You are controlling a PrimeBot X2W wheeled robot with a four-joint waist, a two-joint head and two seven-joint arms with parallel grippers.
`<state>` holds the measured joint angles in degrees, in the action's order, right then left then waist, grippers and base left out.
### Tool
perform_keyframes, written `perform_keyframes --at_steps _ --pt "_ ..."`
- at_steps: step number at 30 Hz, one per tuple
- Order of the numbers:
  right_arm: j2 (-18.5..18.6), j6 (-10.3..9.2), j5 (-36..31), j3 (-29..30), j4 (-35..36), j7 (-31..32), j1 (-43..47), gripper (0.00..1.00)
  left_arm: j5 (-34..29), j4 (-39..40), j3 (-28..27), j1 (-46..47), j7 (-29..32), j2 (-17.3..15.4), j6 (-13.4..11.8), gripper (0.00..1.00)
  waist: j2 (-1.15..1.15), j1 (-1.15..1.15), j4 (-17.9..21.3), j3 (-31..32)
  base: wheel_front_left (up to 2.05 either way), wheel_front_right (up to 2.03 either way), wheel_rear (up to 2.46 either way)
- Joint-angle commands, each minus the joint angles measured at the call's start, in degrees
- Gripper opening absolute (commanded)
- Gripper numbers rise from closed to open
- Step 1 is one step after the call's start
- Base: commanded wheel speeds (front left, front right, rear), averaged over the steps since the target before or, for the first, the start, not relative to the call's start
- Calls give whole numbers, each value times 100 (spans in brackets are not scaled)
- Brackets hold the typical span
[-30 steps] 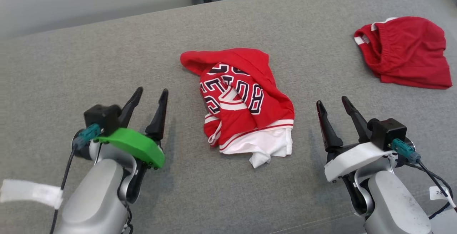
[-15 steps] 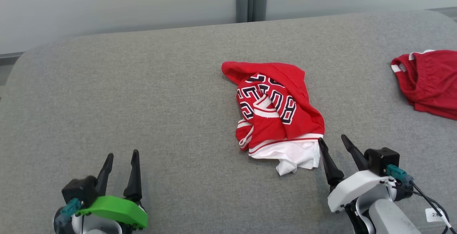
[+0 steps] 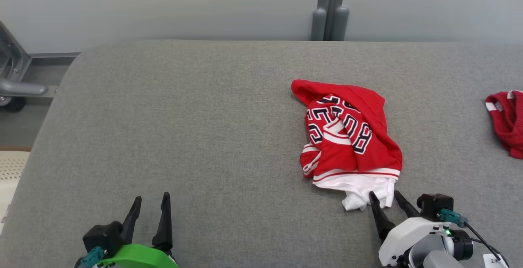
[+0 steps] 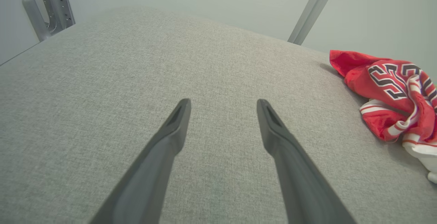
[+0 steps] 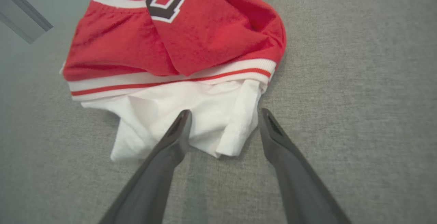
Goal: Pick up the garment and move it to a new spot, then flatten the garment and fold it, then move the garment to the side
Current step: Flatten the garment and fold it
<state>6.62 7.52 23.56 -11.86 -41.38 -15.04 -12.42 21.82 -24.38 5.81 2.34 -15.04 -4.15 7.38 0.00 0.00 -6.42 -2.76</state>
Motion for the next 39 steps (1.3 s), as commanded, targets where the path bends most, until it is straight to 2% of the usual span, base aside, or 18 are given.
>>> perform_keyframes --at_steps 1,4,5,6,7,8,13,20,24,29,39 --pt "30 -6 76 -37 -134 -17 -83 100 41 50 -23 -88 -15 -8 14 100 0 0 -182 11 0 0 0" --pt "12 -6 160 -149 -323 -17 -161 98 67 97 -7 -110 -15 -24 15 100 0 0 -248 -9 0 0 0" --pt "9 -6 187 -203 -382 -16 -190 54 81 102 -1 -114 -15 -23 15 100 0 0 -263 -16 0 0 0" --pt "9 -6 187 -203 -382 -16 -190 54 81 102 -1 -114 -15 -23 15 100 0 0 -263 -16 0 0 0" --pt "24 -6 213 -238 -416 -15 -227 31 97 109 9 -123 -15 -21 16 100 0 0 -273 -23 0 0 0" --pt "41 -6 235 -278 -434 -15 -256 0 101 114 20 -135 -15 -18 15 100 0 0 -283 -30 0 0 0" --pt "111 -6 269 -285 -10 -17 -394 0 154 95 194 -159 -15 -64 15 100 0 0 -265 -56 0 0 0" --pt "268 -6 117 -581 1542 -17 -496 0 252 41 425 -167 -15 -21 16 100 0 0 -178 34 0 0 0" --pt "325 -5 160 -933 2047 -17 -770 0 319 4 559 -204 -15 39 16 100 0 0 -162 172 0 0 0" --pt "352 -5 266 -1322 2284 -17 -1259 0 378 -14 694 -193 -15 65 16 100 0 0 -245 266 0 0 0" --pt "224 -5 368 -1902 2019 -17 -2327 0 438 -76 894 -188 -15 96 16 100 0 0 -618 229 0 0 0"
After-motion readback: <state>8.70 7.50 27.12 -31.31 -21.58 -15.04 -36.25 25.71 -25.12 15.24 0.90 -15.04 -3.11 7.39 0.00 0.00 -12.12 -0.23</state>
